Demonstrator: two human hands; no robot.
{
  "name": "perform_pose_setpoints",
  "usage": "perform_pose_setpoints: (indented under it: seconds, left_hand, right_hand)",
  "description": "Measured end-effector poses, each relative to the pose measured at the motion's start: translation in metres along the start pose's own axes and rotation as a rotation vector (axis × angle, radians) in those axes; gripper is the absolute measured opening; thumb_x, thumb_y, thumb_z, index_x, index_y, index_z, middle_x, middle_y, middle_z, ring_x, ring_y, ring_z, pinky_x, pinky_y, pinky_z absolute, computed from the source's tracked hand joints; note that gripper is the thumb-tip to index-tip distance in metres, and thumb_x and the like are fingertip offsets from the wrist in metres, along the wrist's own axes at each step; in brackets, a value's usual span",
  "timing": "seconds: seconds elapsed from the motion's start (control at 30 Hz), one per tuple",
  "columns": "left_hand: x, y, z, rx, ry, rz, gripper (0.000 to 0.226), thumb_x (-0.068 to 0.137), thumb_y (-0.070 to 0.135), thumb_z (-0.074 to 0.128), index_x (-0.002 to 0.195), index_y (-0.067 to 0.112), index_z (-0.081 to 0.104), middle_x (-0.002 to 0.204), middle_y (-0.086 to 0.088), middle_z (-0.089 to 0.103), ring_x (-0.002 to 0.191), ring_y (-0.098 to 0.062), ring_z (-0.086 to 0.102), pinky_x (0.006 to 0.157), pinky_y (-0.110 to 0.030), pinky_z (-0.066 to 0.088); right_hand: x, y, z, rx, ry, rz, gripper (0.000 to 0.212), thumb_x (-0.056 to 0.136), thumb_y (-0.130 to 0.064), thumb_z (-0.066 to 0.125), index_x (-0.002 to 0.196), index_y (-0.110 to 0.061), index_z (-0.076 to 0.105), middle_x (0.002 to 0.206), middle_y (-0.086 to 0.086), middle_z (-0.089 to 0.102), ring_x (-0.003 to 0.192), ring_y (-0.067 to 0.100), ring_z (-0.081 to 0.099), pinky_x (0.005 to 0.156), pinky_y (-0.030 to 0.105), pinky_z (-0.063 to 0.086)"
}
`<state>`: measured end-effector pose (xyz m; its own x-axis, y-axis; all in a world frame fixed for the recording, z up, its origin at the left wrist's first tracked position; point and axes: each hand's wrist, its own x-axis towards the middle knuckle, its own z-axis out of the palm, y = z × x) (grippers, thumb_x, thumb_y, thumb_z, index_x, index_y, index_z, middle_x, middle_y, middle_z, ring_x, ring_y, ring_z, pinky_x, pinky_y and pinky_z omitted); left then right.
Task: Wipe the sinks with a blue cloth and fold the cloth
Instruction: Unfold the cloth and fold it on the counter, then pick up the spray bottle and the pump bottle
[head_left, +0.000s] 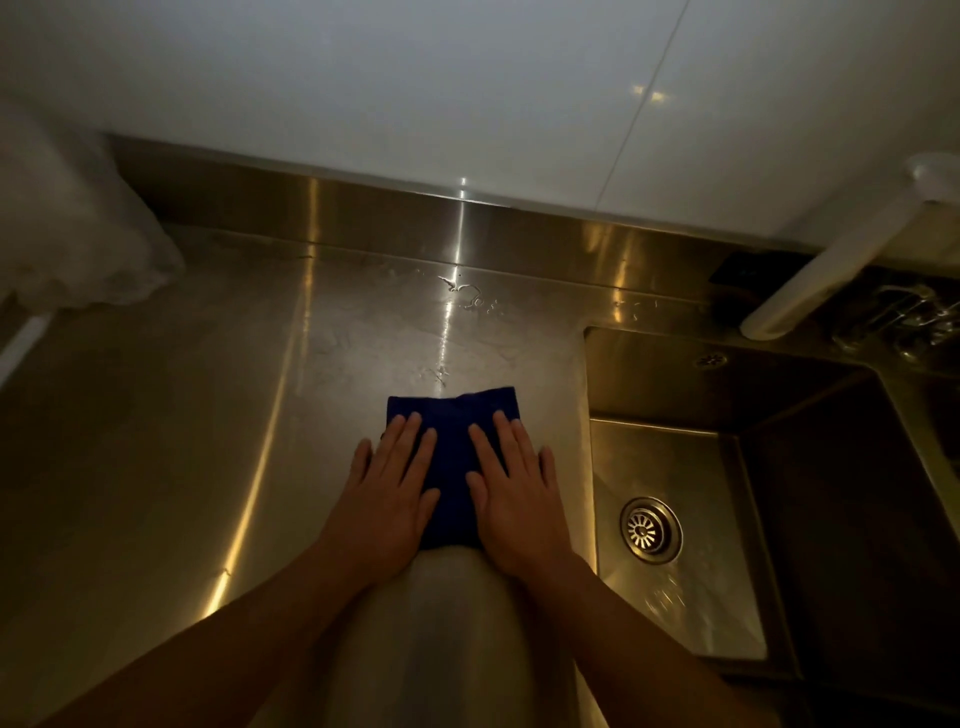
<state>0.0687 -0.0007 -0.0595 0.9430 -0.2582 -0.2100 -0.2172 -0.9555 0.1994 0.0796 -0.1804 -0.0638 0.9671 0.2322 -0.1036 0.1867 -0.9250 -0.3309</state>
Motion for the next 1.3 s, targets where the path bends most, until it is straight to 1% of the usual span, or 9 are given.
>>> perform_pose_setpoints:
  seconds: [0.13,0.23,0.37,0.5,0.83,0.97,1.03,1.13,1.3]
  left_hand:
    - [-0.031,0.016,0.003,0.064,-0.007,0.022,0.072,0.090,0.054,-0.013,0.150,0.015,-0.008,0.158,-0.011,-0.016,0.146,-0.027,-0.017,0.120,-0.045,-0.007]
    - [-0.076,0.032,0.018,0.017,0.014,0.085,0.068,0.097,0.047,0.001,0.147,0.011,0.029,0.158,-0.016,0.018,0.145,-0.030,0.012,0.110,-0.043,0.016]
    - [-0.110,0.046,0.039,0.050,0.008,0.164,0.065,0.096,0.050,0.016,0.149,0.013,0.021,0.160,-0.009,0.005,0.143,-0.026,0.012,0.111,-0.042,0.011]
    - [-0.110,0.049,0.036,0.097,0.071,0.146,0.066,0.095,0.050,0.006,0.151,0.015,0.012,0.161,-0.008,-0.001,0.147,-0.024,0.004,0.111,-0.044,0.008]
    - [-0.089,0.091,-0.015,0.096,0.071,0.001,0.067,0.097,0.056,0.010,0.138,0.018,0.047,0.151,-0.014,0.035,0.138,-0.032,0.029,0.108,-0.061,0.019]
    - [-0.056,0.135,-0.053,-0.006,0.163,-0.033,0.096,0.073,0.076,-0.021,0.151,0.032,0.012,0.160,-0.004,-0.008,0.147,-0.025,-0.008,0.114,-0.058,-0.008]
    - [-0.038,0.156,-0.066,-0.005,0.123,-0.037,0.088,0.073,0.076,-0.019,0.150,0.036,-0.002,0.157,0.001,-0.024,0.145,-0.021,-0.020,0.112,-0.055,-0.017]
    - [-0.013,0.186,-0.079,0.060,0.087,-0.024,0.065,0.093,0.063,0.015,0.151,0.034,0.004,0.158,-0.001,-0.021,0.146,-0.024,-0.016,0.112,-0.059,-0.012]
    - [0.005,0.239,-0.083,0.039,0.029,0.042,0.061,0.093,0.062,0.023,0.148,0.035,0.018,0.160,-0.004,-0.013,0.146,-0.027,-0.012,0.110,-0.063,-0.010]
  right_hand:
    - [-0.036,-0.001,-0.002,-0.095,-0.057,0.015,0.055,0.099,-0.049,0.017,0.147,-0.038,-0.008,0.156,-0.008,-0.021,0.145,0.013,-0.018,0.115,0.039,-0.021]
    - [-0.095,-0.003,0.000,-0.176,-0.002,0.040,0.060,0.090,-0.049,0.034,0.146,-0.028,0.032,0.157,0.005,0.024,0.146,0.022,0.015,0.114,0.043,0.000]
    - [-0.145,-0.004,0.005,-0.182,0.059,0.100,0.058,0.095,-0.054,0.013,0.144,-0.029,0.029,0.159,0.000,0.008,0.148,0.016,-0.003,0.111,0.045,0.007]
    - [-0.144,-0.008,0.002,-0.206,0.083,0.121,0.058,0.087,-0.057,0.032,0.138,-0.030,0.037,0.160,-0.002,-0.008,0.147,0.016,-0.010,0.109,0.047,0.008]
    - [-0.129,0.012,-0.054,-0.118,0.090,0.079,0.065,0.084,-0.058,0.036,0.145,-0.034,0.035,0.153,0.008,0.032,0.139,0.029,0.026,0.106,0.059,0.010]
    - [-0.110,0.057,-0.101,-0.112,0.068,0.158,0.065,0.093,-0.056,0.027,0.147,-0.044,-0.005,0.160,-0.001,-0.014,0.147,0.029,-0.009,0.105,0.063,-0.023]
    - [-0.106,0.080,-0.119,-0.123,0.058,0.218,0.064,0.093,-0.057,0.030,0.147,-0.044,-0.003,0.160,-0.003,-0.012,0.147,0.027,-0.008,0.101,0.065,-0.024]
    - [-0.113,0.107,-0.144,-0.149,0.040,0.300,0.065,0.093,-0.058,0.032,0.147,-0.044,-0.002,0.161,-0.003,-0.007,0.147,0.030,-0.004,0.102,0.069,-0.018]
    - [-0.132,0.158,-0.176,-0.136,0.011,0.399,0.066,0.093,-0.058,0.036,0.147,-0.045,0.002,0.161,-0.002,-0.010,0.147,0.031,-0.011,0.103,0.071,-0.014]
